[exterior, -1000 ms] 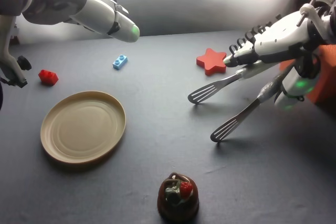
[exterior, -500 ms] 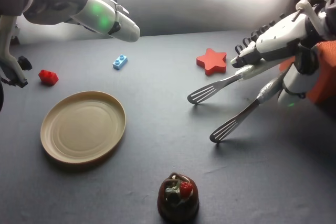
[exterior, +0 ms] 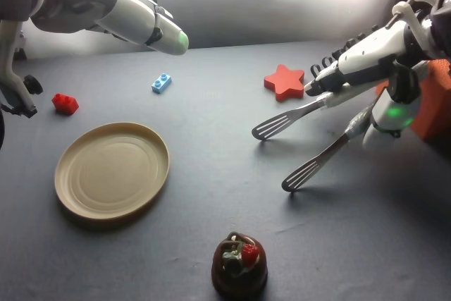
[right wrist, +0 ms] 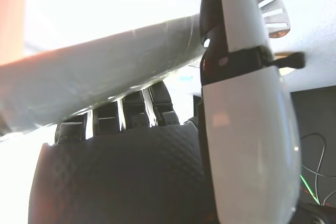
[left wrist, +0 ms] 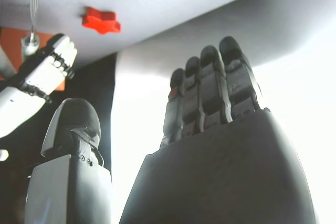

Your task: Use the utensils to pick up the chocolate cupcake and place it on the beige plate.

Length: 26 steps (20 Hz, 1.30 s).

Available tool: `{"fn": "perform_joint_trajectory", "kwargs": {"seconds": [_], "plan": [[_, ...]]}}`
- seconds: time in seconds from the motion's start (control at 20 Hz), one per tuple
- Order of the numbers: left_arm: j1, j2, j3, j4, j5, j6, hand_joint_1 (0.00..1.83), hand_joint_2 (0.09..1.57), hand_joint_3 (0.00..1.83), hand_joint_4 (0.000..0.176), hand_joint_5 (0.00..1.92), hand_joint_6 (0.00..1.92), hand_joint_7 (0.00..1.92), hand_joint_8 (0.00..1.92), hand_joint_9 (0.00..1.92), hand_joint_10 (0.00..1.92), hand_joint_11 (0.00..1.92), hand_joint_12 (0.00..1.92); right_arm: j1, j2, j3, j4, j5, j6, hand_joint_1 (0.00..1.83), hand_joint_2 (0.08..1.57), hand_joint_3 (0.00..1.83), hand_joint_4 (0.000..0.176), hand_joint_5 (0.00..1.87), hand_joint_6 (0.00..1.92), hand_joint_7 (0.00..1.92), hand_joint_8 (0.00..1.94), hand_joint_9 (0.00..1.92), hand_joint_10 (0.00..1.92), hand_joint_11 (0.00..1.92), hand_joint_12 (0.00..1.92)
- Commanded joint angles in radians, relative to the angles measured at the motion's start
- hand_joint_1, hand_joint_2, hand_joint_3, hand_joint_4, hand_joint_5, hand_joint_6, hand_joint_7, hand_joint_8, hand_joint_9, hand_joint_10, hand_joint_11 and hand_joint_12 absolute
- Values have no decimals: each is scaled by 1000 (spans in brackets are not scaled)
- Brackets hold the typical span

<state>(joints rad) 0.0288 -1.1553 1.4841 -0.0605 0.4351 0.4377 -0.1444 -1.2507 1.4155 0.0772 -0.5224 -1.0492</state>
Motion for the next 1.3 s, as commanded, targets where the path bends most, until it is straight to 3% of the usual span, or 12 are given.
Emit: {"fn": "perform_joint_trajectory", "kwargs": {"seconds": [0.0,0.35,0.65,0.75,0.95,1.0,1.2,1.25], "plan": [[-13,9,6,-4,-80,-3,437,1194,0,0,150,6,140,6,130,5,0,283,-3,5,6,-1,51,6,1045,992,0,0,132,7,90,7,94,7,0,407],[-14,9,6,-4,-78,-2,431,1193,0,0,150,1,143,2,136,2,0,279,-7,6,21,-1,51,15,1060,993,0,0,137,3,113,2,118,2,0,414],[-15,8,6,-4,-75,-2,422,1196,0,0,141,4,127,3,116,3,0,238,-13,7,26,-1,51,15,1088,978,0,0,223,9,202,8,215,13,0,671],[-15,8,6,-4,-75,-1,427,1195,0,0,139,1,114,2,114,1,0,229,-13,7,27,-1,51,16,1109,993,2,0,238,7,232,9,240,12,0,680],[-15,8,6,-4,-75,-1,470,1184,0,0,139,1,134,1,122,1,0,243,-15,6,27,-1,51,15,1119,987,1,0,271,9,287,10,330,22,0,881],[-15,8,6,-4,-75,0,475,1183,0,0,139,1,138,2,112,3,0,205,-15,6,27,-1,53,15,1146,1022,4,0,300,7,328,6,404,25,2,1057],[-15,8,6,-4,-75,0,486,1177,0,0,162,5,174,4,141,5,0,287,-9,7,27,-1,56,15,1162,1054,8,0,386,21,422,15,490,32,46,1083],[-15,8,6,-4,-75,0,459,1194,3,0,135,0,130,0,105,0,0,213,-7,7,27,-1,60,15,1168,1062,4,0,456,25,498,17,554,40,118,1081]]}}
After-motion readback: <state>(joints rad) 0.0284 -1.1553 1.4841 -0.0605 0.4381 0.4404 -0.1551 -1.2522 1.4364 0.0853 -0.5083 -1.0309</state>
